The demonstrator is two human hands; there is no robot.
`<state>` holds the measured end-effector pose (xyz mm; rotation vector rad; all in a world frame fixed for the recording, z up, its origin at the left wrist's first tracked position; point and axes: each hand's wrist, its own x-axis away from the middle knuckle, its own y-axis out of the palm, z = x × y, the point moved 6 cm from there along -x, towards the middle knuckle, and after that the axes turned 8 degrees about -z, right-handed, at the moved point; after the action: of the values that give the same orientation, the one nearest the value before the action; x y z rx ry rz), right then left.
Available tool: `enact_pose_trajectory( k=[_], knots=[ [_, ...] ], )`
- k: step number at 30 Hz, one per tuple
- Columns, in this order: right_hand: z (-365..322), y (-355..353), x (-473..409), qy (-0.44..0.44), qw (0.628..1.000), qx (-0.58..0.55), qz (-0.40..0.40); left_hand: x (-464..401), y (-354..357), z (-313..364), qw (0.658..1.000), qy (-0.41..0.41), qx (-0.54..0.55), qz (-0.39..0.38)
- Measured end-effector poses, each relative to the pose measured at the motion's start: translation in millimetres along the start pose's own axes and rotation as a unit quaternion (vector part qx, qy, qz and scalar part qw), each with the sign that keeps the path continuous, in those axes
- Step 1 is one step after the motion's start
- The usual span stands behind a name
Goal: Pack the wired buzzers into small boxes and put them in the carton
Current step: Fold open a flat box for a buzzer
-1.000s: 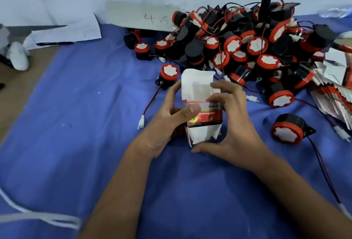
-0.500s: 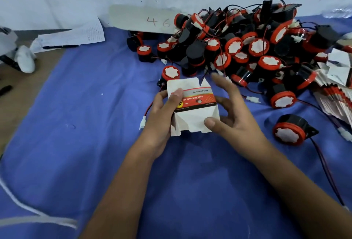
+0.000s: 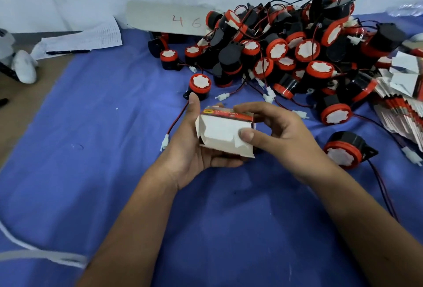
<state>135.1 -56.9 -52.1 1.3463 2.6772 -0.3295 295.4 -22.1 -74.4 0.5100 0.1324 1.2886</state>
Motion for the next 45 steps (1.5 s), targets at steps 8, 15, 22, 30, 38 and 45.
enact_pose_trajectory(
  k=[8,15,22,30,38,45],
  knots=[
    [3,-7,0,0.045,0.993,-0.089,0.058,0,6,14,0.95,0.16,-0.261,0.066],
    [-3,-2,-1,0.048,0.995,-0.071,0.047,4,14,18,0.936,0.209,-0.273,0.075],
    [0,-9,1,0.026,0.997,-0.054,0.046,7,14,25,0.887,0.265,-0.367,0.093],
    [4,-16,-1,0.014,0.992,-0.114,0.058,6,15,23,0.907,0.279,-0.293,0.117],
    [-5,-10,0,0.01,0.994,-0.101,0.05,1,1,16,0.928,0.242,-0.24,0.148],
    [-7,-2,1,0.008,0.998,-0.043,0.035,9,13,24,0.824,0.328,-0.429,0.173]
  ],
)
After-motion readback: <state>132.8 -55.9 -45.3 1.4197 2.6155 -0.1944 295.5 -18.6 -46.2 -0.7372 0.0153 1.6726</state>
